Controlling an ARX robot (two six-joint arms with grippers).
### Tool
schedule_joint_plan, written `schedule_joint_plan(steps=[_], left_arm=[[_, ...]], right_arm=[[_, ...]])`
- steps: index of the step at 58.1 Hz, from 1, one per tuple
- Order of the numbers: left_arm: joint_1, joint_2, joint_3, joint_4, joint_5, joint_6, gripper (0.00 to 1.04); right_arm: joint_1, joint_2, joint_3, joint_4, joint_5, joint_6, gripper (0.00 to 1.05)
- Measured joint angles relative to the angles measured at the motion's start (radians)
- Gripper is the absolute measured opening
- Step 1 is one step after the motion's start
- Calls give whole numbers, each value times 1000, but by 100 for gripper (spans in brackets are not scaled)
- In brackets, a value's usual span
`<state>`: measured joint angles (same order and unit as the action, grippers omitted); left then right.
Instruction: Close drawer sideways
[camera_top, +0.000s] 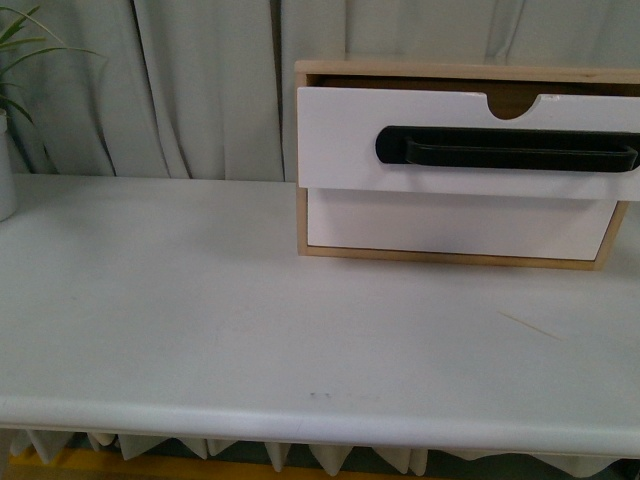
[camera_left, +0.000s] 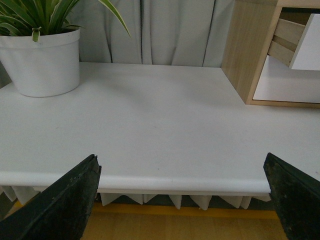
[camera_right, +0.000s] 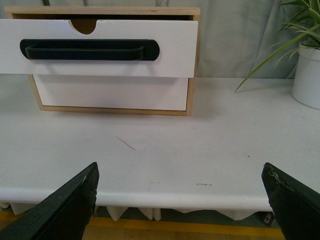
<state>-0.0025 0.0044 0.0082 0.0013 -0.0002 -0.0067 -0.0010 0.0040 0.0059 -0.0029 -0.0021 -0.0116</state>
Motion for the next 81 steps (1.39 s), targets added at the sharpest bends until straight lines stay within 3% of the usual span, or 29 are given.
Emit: schedule_joint_plan(steps=[53, 56, 61, 67, 73, 81], left_arm=[[0, 0, 0, 0, 0, 0, 99], [-32, 18, 4, -12, -117, -9, 99], [-159, 121, 32, -64, -465, -66, 99], [-239, 222, 61, -84, -660, -160, 99], [-265, 323, 123, -101, -665, -300, 99], [-286, 518, 207, -61, -568, -583, 99]], right_arm=[[0, 2, 0, -3, 2, -2, 96], [6, 18, 15, -49, 18, -13, 96], [20, 83, 31, -77, 33, -45, 96], [40, 164, 63, -42, 32, -100, 96], [72, 270, 125, 21, 27, -222, 96], [108, 432, 208, 95, -2, -436, 96]])
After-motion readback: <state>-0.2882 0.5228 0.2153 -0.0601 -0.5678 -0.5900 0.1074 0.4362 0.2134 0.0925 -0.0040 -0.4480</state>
